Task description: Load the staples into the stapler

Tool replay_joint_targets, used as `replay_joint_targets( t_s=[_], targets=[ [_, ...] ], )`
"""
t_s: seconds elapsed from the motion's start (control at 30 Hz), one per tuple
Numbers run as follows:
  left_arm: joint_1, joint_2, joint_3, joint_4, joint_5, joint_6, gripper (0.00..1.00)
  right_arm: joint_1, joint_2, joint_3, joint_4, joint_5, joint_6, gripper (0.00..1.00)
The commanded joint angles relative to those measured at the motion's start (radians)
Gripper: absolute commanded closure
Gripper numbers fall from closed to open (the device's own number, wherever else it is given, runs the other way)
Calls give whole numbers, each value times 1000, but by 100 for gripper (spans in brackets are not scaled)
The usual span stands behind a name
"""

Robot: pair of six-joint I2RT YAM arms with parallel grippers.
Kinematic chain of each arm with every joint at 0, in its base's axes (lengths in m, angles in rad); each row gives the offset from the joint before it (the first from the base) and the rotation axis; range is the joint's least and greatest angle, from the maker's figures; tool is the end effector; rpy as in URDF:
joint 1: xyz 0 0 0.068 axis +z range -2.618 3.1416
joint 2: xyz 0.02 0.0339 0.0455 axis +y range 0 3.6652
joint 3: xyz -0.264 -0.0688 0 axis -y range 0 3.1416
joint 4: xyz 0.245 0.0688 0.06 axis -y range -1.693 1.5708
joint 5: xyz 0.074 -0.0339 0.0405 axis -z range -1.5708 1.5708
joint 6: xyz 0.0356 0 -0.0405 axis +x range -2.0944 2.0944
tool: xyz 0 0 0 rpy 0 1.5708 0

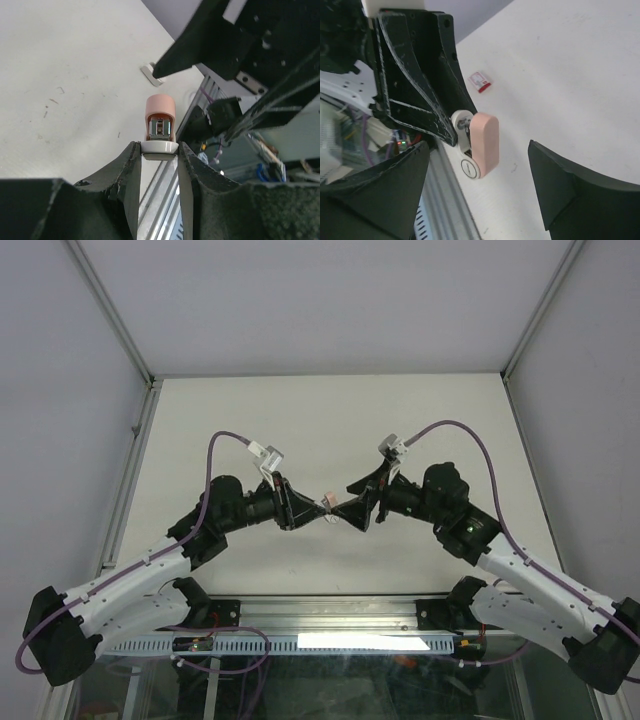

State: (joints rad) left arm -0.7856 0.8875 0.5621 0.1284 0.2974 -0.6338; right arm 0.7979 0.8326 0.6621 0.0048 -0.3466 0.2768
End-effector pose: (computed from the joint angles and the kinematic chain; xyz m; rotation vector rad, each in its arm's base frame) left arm 0.1415 -0.1563 0.2756 0.3835 1.9099 -1.2530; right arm 0.1310 0.1516 0.3086 -0.7353 1.7026 1.0709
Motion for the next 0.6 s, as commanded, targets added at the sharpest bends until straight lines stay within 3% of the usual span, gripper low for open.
replay_joint_targets(
  t_s=[0.0,0.17,0.4,0.57],
  targets=[
    [-4,-39,44,45,212,144,100,-43,15,75,87,-258,143,18],
    [-5,-45,70,42,332,183,100,-43,81,104,127,-348,194,26],
    [-4,-57,80,42,357,203,100,-43,119,87,162,-419,214,50],
    [-5,-60,79,50,357,203,100,-43,101,61,181,-423,224,55]
  ],
)
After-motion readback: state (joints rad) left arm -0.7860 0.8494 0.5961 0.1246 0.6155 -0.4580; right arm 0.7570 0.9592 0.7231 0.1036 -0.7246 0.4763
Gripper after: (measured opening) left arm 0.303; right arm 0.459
